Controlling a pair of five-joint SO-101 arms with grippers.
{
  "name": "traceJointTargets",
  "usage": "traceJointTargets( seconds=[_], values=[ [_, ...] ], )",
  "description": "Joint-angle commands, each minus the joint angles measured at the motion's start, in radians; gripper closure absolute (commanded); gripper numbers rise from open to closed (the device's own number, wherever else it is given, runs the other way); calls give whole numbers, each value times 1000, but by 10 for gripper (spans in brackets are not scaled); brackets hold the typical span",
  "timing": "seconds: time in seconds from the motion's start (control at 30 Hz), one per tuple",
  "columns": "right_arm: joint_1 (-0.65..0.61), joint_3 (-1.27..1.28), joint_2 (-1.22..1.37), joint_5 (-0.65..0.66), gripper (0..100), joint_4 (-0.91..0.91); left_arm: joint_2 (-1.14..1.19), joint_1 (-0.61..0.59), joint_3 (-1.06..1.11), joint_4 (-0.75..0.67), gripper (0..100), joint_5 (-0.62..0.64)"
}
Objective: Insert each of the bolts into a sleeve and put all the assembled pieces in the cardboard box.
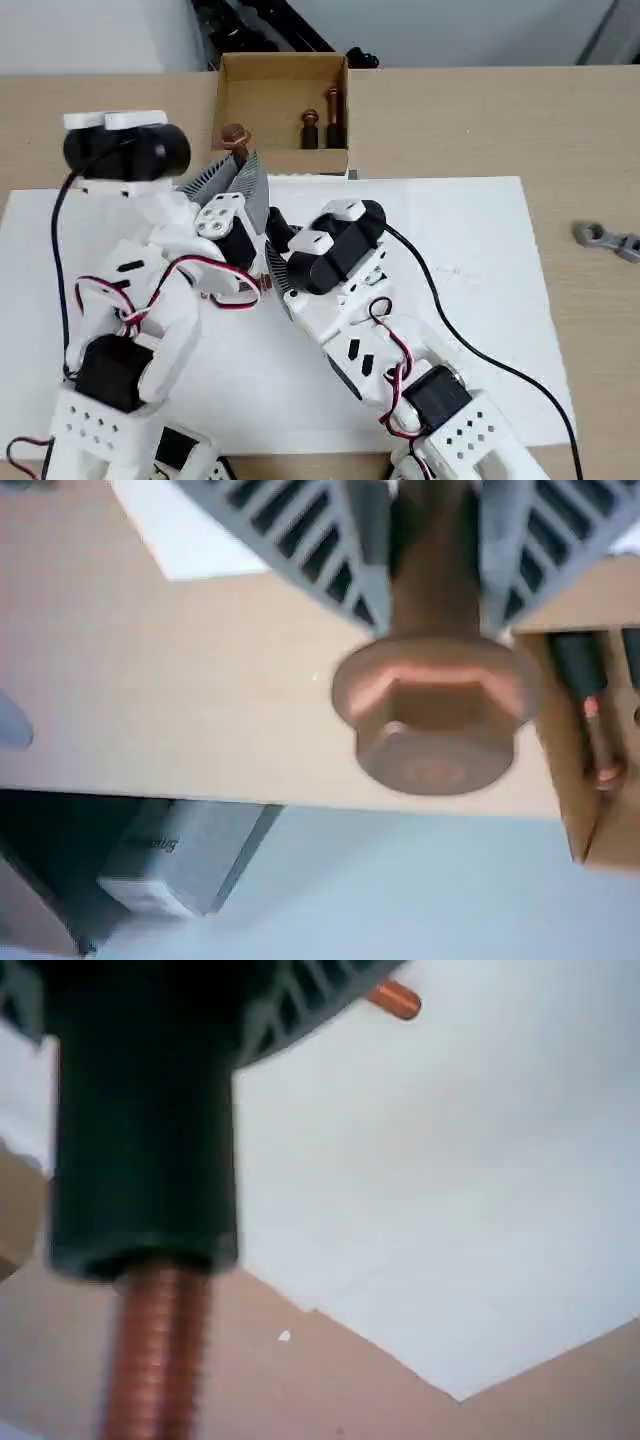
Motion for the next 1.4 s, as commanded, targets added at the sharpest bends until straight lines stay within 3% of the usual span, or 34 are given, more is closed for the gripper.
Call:
traceJointTargets(
  seconds=[0.0, 0.67, 0.77, 0.87, 1.37],
  values=[
    [-2, -18, -30, 12, 997, 1, 5, -2, -28, -26, 993, 5],
    [-2, -20, -30, 12, 997, -4, 5, 64, -35, 135, 983, -14],
    [-2, -20, -30, 12, 997, -4, 3, 63, -38, 160, 859, -6],
    [-2, -20, -30, 12, 997, -4, 3, 63, -70, 216, 829, 21],
    [97, -103, 48, 8, 997, -1, 12, 26, -374, 569, 798, -153]
  ],
)
